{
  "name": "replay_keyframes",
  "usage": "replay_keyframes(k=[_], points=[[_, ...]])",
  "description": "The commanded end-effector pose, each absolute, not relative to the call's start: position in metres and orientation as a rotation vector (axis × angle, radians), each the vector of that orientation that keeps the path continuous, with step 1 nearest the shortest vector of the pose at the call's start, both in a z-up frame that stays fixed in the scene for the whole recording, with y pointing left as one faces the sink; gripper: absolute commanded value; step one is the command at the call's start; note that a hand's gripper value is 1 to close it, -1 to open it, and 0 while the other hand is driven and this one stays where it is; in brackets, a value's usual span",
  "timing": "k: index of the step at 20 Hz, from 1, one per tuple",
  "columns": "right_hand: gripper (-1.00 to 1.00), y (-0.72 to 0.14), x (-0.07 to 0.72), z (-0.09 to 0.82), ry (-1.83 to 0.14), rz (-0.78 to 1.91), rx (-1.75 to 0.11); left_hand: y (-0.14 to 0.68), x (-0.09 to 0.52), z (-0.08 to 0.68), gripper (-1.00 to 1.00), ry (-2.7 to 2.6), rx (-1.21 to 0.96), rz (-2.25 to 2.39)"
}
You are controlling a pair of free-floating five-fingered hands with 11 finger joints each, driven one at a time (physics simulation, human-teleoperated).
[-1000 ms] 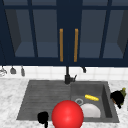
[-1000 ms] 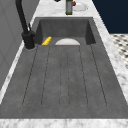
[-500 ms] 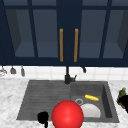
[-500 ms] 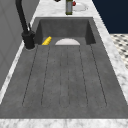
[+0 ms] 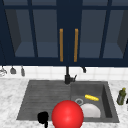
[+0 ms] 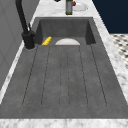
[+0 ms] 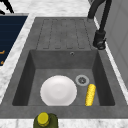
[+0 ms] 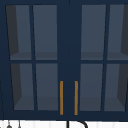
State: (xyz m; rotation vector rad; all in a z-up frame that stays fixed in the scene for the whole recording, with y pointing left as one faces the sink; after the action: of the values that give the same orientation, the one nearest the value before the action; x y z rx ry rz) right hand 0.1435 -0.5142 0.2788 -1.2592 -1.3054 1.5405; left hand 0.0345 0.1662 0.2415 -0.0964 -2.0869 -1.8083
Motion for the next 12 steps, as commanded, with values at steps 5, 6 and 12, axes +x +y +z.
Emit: replay_keyframes(k=[5, 6, 12], points=[[1.0, -0.559, 0.175, 0.243, -1.325, 1.519, -1.223, 0.166, 0.034, 0.242, 0.0, -2.087, -0.096, -1.808], [1.0, -0.564, 0.18, 0.235, -1.327, 1.523, -1.223, 0.166, 0.034, 0.242, 0.0, -2.087, -0.096, -1.808], [1.0, -0.589, 0.221, 0.184, -1.323, 1.556, -1.231, 0.166, 0.034, 0.242, 0.0, -2.087, -0.096, -1.808]])
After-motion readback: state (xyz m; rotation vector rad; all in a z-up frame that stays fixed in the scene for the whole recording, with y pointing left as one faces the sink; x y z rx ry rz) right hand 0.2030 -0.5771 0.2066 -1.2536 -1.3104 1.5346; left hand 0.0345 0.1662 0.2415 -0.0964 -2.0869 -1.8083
